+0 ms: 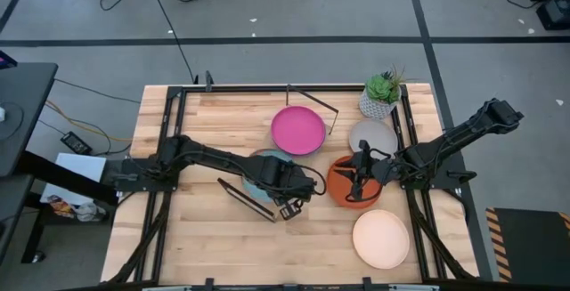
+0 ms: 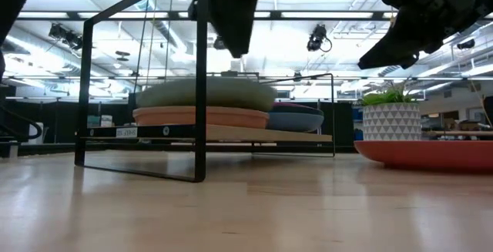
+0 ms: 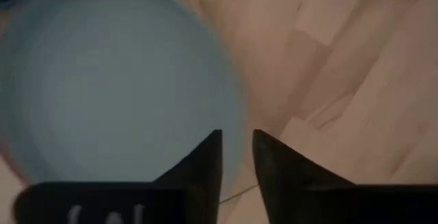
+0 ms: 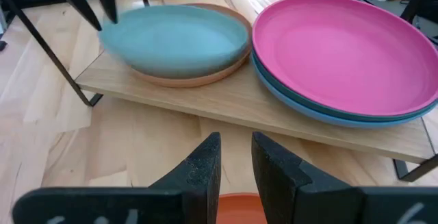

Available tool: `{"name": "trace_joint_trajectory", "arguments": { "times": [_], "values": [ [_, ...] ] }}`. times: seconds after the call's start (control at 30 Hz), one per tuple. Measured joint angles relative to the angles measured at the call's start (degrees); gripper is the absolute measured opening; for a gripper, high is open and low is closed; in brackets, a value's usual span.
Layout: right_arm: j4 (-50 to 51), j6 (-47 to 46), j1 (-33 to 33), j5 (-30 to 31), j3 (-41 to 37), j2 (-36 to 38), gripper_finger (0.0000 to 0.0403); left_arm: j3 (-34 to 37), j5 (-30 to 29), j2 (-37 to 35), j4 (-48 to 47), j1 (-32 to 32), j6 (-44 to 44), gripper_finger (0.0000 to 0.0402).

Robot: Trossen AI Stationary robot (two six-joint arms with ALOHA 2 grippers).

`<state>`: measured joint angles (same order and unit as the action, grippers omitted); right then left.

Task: Place and stack plates onto a shelf
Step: Stack the light blue plate on top of the brown plate on the shelf, then stack the orange plate on top of the pink plate on the shelf

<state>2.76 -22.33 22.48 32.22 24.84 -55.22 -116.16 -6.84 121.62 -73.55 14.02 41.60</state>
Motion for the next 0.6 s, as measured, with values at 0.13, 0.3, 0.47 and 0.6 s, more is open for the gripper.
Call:
{"name": "trace_joint_trajectory", "arguments": {
  "times": [0.13,0.3,0.47,0.6],
  "values": [
    [-0.1,0.1,0.0,-0.1,0.0,0.0,0.0089,-0.9,1.0,-0.6,0.6,0.0,-2.0,0.0123],
    [0.7,-2.9,0.2,-4.7,0.0,0.0,0.0089,-5.5,-15.4,-2.2,2.7,5.2,-13.9,0.0127],
    [0.7,-3.6,3.2,-6.6,0.5,0.0,0.0089,-2.9,-31.2,-4.0,2.7,12.0,-19.3,0.0116],
    [0.2,-2.3,4.2,-4.2,2.8,-1.3,0.0087,0.7,-31.6,-5.6,1.5,10.7,-16.2,0.0103]
  ]
}}
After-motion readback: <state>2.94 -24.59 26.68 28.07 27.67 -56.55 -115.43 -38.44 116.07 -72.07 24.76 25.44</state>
